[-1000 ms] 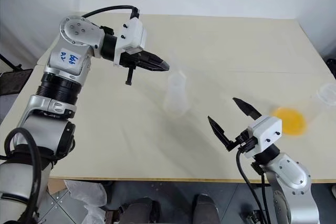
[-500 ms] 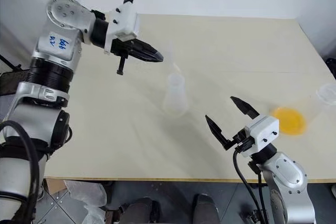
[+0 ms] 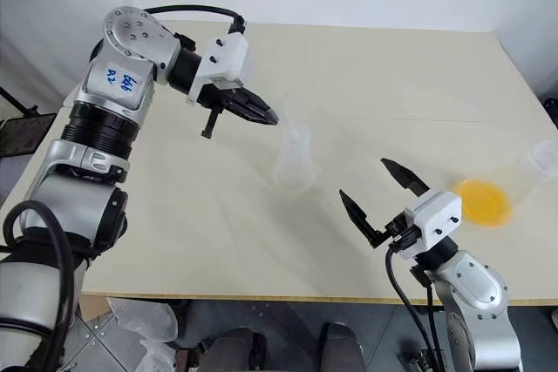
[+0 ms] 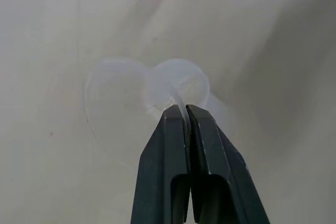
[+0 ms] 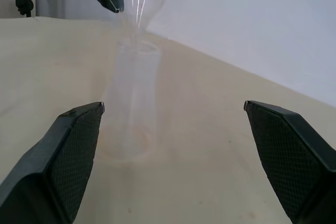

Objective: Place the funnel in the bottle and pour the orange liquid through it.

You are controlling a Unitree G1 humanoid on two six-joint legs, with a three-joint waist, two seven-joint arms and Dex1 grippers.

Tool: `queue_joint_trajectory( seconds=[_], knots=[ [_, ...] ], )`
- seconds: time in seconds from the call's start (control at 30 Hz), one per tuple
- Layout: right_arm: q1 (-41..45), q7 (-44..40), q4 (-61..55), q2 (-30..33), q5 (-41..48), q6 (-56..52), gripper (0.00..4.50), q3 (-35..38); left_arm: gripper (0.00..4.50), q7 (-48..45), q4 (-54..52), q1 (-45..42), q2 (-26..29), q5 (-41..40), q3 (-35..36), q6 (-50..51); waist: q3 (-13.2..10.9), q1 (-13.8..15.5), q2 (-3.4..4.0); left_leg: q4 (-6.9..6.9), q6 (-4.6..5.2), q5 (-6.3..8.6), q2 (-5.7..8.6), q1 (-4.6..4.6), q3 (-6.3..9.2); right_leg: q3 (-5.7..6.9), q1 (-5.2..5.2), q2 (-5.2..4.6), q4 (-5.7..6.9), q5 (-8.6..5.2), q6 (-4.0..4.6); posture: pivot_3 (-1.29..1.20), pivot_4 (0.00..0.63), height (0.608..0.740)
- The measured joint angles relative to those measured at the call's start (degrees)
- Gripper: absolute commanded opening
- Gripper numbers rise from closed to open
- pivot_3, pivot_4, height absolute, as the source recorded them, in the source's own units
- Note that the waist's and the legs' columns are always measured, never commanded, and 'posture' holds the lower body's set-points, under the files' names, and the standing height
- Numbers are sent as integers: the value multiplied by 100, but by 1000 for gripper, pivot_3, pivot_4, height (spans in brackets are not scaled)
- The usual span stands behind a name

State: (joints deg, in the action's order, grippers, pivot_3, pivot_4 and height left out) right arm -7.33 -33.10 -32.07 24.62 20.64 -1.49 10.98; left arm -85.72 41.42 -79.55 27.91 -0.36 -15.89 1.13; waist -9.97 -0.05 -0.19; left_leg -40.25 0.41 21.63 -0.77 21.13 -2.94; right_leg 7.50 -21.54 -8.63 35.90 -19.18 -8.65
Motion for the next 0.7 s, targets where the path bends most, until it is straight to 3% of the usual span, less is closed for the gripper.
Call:
queue_joint_trajectory(
  seconds=[0.13,0.5,0.7],
  knots=[
    [3,0,0,2,0,-3,4500,-4,994,75,1,2,-55,-9,28,140,0,1,0,0,0,0,0,0,1,-1,0,0,0,0,0,0,150,740],
    [189,-56,139,97,7,-6,4500,-98,4482,420,38,423,-310,-745,886,832,0,-7,0,-4,0,0,-2,-1,5,1,0,0,6,0,0,0,150,740],
    [142,-100,142,160,32,-12,4500,-96,4482,346,-173,1036,-403,-1211,1214,837,0,-5,0,-6,0,0,0,1,7,1,0,-1,8,0,0,0,150,740]
  ],
)
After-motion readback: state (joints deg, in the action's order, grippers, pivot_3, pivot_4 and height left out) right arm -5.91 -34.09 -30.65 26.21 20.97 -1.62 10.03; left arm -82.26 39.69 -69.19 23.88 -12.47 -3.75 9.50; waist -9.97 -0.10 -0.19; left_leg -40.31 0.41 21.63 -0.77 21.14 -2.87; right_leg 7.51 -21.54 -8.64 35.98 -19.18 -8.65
